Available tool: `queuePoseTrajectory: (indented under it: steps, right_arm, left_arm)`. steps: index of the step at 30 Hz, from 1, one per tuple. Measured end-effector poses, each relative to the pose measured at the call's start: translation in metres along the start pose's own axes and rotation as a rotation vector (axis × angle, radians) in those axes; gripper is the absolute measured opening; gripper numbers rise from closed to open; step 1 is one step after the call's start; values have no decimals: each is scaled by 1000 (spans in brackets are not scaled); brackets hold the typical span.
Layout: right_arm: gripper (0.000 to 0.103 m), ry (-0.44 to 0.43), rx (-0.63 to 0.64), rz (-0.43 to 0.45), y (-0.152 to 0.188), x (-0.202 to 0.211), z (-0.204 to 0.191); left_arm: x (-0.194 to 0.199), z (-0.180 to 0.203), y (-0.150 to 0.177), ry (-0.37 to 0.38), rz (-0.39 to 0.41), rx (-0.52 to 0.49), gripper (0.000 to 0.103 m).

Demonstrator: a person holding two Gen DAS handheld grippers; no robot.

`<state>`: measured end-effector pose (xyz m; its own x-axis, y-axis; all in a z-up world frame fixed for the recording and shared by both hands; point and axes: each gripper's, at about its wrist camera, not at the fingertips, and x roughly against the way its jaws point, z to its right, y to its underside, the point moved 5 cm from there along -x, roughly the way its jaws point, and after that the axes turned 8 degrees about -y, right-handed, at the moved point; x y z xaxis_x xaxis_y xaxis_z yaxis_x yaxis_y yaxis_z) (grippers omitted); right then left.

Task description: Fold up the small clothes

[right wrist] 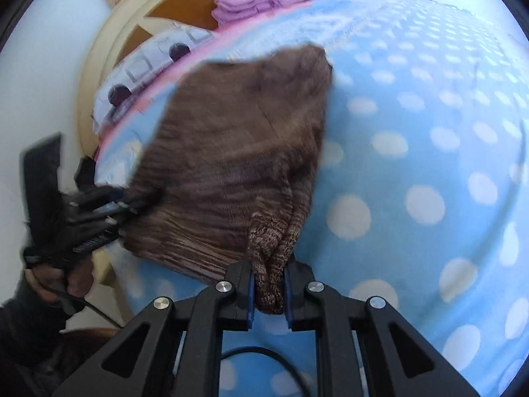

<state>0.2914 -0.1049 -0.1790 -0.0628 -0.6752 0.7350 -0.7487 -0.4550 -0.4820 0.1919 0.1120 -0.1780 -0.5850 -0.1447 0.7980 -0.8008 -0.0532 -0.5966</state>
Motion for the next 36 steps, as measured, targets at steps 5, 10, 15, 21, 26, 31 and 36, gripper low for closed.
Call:
queuePoseTrajectory:
  steps: [5, 10, 15, 21, 26, 31, 36]
  right_arm:
    - [31, 19, -19, 51, -2, 11, 2]
    - [58, 81, 31, 230, -25, 44, -16]
    - [59, -20, 107, 183, -51, 8, -36]
    - [59, 46, 52, 168, -42, -13, -31]
    - [61, 174, 76, 359, -30, 46, -62]
    - [69, 279, 179, 490, -26, 92, -102]
    - [70, 325, 231, 560, -24, 120, -125]
  left_arm:
    - [33, -19, -17, -55, 105, 65, 43]
    - [26, -30, -37, -155, 197, 79, 69]
    - [-20, -50, -26, -241, 131, 117, 86]
    - [-11, -66, -23, -157, 103, 183, 86]
    - [32, -55, -15, -140, 148, 170, 86]
    - [63, -53, -31, -135, 236, 178, 92]
    - [82, -53, -36, -124, 278, 182, 92]
